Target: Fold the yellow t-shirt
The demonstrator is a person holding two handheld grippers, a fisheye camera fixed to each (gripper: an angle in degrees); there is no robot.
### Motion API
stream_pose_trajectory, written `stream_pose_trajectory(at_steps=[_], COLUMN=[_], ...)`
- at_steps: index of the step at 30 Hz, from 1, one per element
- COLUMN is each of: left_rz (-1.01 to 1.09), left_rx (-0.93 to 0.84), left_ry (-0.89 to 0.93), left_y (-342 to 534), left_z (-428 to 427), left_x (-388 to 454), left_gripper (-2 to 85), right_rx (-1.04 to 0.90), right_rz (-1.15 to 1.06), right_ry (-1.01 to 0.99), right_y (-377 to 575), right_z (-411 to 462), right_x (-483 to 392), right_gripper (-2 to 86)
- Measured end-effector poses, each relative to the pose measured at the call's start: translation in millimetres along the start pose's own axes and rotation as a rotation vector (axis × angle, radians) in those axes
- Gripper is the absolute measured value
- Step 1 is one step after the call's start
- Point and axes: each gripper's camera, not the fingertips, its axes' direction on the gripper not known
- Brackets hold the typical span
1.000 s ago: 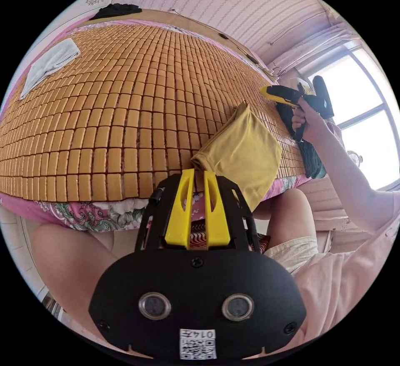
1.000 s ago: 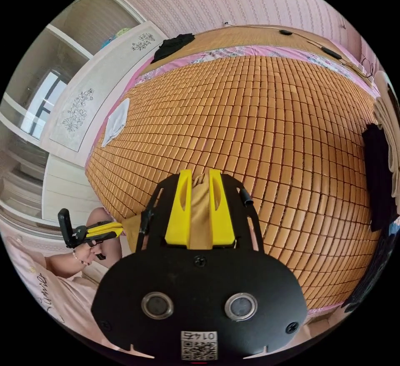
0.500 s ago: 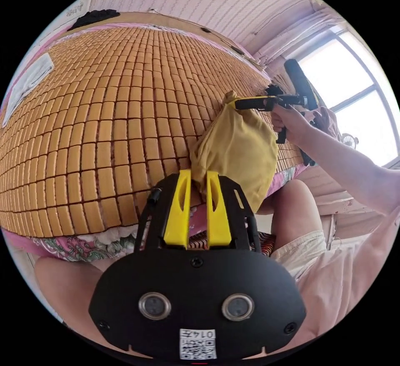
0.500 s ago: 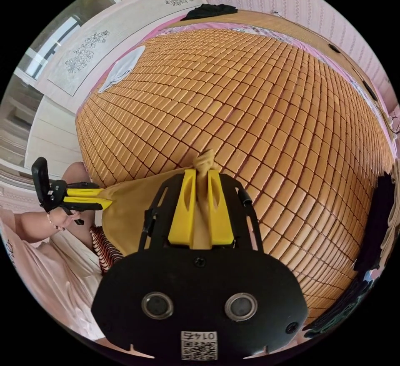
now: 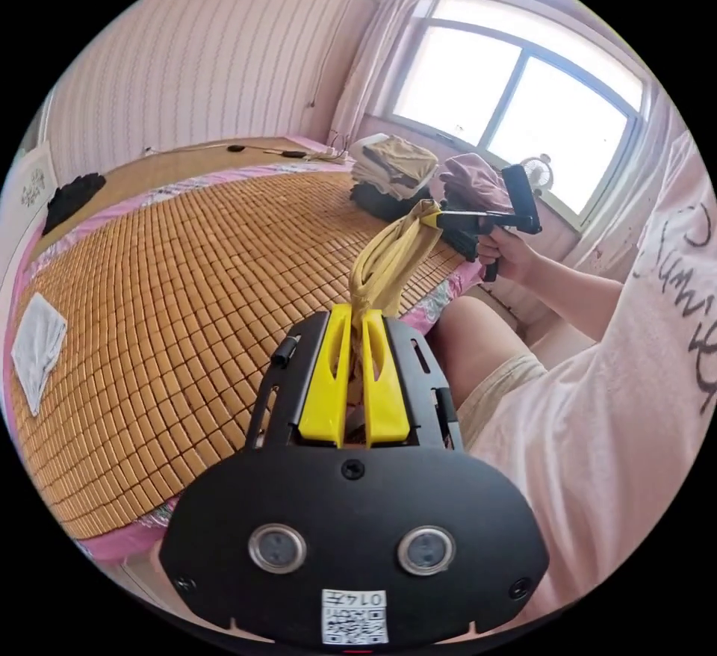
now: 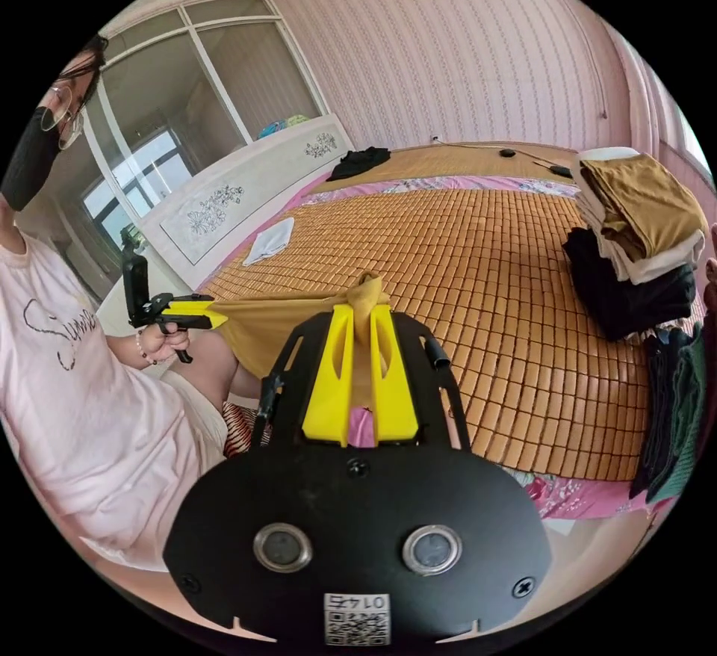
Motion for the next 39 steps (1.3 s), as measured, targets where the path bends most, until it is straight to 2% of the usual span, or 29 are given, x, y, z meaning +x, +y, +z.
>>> stream_pose_trajectory(at_steps=[8, 14, 17, 19, 21, 23, 27, 31, 34, 35, 39], left_rz=[0.188, 0.329, 0.282, 0.256, 0.133, 0.046, 0.020, 0.020, -0.139, -0.217, -0.541], left_rx=[0.172, 0.271, 0.341, 0.349, 0.215, 0.153, 0.139, 0.057, -0.071, -0.120, -0.137], left_ry=[0.239, 0.337, 0.309, 0.201, 0.073, 0.023, 0.097, 0.010, -0.125, -0.185, -0.398], left_y=[-80, -191, -271, -320, -365, -369, -311, -211, -111, -72, 42], left_z=[2, 51, 84, 111, 152, 162, 130, 74, 18, -7, -102], left_x=[42, 63, 64, 61, 39, 16, -39, -85, -126, -140, -182], left_gripper=[-0.5, 0.0, 2.0, 4.7, 6.1, 6.0, 5.4, 5.1, 5.3, 5.8, 6.4], right_rx=[0.156, 0.058, 0.021, -0.029, -0.131, -0.171, -0.139, -0.096, -0.155, -0.243, -0.418], right_rz=[0.059, -0.087, -0.104, 0.013, 0.222, 0.310, 0.274, 0.141, 0.160, 0.150, 0.056], right_ry=[0.177, 0.448, 0.591, 0.667, 0.762, 0.759, 0.669, 0.605, 0.520, 0.479, 0.276], right_y=[-23, -124, -215, -276, -323, -324, -264, -162, -84, -67, -67], right_z=[-123, -206, -221, -216, -195, -178, -141, -98, -49, -25, 56], right_x=[6, 36, 78, 125, 182, 200, 170, 83, 22, 0, -75], right_gripper=[2.9, 3.8, 5.4, 9.8, 14.0, 14.8, 15.7, 13.7, 13.5, 13.5, 13.7])
